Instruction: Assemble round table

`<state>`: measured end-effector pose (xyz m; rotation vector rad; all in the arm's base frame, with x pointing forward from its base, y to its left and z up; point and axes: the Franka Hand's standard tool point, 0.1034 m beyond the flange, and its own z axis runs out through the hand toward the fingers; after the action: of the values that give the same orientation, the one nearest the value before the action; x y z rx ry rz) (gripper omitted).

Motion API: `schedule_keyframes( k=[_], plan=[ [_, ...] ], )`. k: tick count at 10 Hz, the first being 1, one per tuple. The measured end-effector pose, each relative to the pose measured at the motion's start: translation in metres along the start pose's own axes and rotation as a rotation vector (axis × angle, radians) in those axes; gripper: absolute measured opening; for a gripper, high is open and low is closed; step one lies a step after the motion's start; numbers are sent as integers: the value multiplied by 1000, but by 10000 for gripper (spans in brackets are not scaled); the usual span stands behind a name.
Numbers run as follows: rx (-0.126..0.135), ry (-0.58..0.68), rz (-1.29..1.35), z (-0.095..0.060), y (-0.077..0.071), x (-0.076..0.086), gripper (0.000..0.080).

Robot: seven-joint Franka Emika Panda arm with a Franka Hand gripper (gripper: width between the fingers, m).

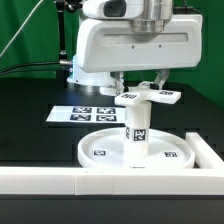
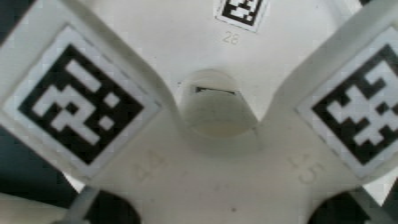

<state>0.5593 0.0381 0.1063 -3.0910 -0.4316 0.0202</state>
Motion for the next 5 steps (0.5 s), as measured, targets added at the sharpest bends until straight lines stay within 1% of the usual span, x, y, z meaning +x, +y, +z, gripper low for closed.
schedule_keyframes(
  k=[5],
  plan=[
    [0, 0, 29, 0, 0, 0, 445]
  ],
)
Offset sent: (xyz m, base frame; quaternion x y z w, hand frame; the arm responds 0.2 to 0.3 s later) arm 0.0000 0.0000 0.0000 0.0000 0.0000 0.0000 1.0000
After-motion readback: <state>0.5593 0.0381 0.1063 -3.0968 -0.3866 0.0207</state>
